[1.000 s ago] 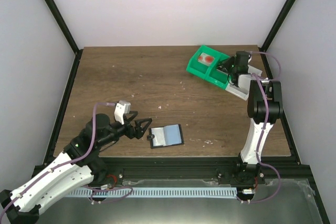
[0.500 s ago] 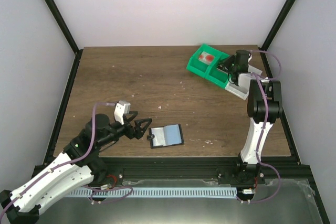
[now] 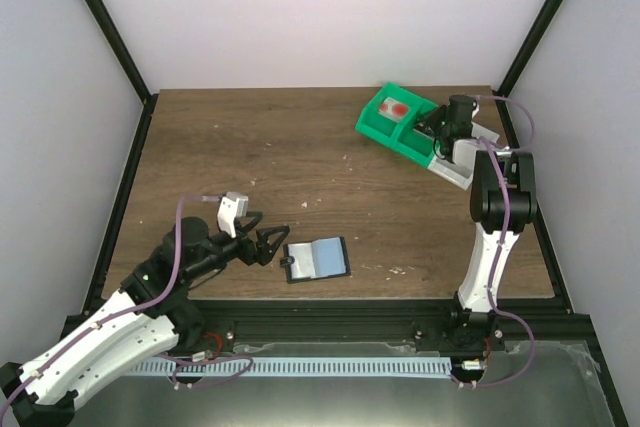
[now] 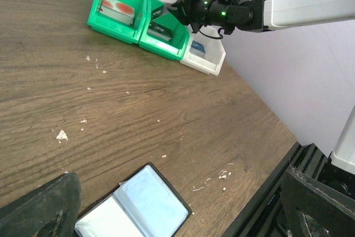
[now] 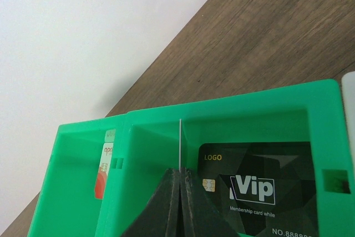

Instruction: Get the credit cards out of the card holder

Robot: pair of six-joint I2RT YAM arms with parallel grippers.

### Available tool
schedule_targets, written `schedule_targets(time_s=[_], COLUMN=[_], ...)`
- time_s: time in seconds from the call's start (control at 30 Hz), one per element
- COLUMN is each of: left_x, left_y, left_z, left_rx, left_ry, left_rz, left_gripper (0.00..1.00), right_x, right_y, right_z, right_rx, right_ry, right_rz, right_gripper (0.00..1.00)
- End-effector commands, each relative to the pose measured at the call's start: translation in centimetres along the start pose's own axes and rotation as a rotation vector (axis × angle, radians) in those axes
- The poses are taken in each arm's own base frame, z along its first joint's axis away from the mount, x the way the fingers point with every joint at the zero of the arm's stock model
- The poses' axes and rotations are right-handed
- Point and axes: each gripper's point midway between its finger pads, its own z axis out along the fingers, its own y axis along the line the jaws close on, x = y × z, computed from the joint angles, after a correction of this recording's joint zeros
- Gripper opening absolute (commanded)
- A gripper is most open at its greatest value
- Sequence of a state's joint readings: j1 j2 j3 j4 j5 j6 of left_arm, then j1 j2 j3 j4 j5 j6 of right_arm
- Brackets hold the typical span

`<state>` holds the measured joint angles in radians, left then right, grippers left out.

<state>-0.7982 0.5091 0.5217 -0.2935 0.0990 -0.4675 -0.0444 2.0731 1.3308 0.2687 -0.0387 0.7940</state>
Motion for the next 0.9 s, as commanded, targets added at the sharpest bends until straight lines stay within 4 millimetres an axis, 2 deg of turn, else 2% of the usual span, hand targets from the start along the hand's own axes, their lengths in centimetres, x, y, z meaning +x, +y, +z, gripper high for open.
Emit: schedule_targets(time_s=[0.0, 0.33, 0.57, 0.7, 0.87], left_x=[-0.1, -0.1, 0.0, 0.2, 0.2], left_y=[-0.2, -0.2, -0.1, 0.2, 1.2], left_z=[-0.1, -0.1, -0.1, 0.2, 0.5], left_rx=[0.012, 0.014, 0.008, -0.004, -0.064], left_ry=[-0.008, -0.004, -0.005, 0.003, 0.007], left_rz=[0.010, 0.011, 0.012, 0.013, 0.002], left_gripper=[1.00, 1.00, 1.00, 1.00, 1.00], right_x=[-1.0, -1.5, -2.2, -3.1, -3.7], right_y=[-0.6, -0.7, 0.1, 1.3, 3.4], right_z=[0.8, 0.7, 0.4, -0.3, -2.3], right_rx=[0.025, 0.052, 0.042, 0.028, -0.010], right_ry=[-0.032, -0.035, -0.042, -0.043, -0.001], right_rz=[-0.007, -0.013, -0.007, -0.025, -0.058], right_gripper=[0.01, 0.10, 0.11, 0.12, 0.21])
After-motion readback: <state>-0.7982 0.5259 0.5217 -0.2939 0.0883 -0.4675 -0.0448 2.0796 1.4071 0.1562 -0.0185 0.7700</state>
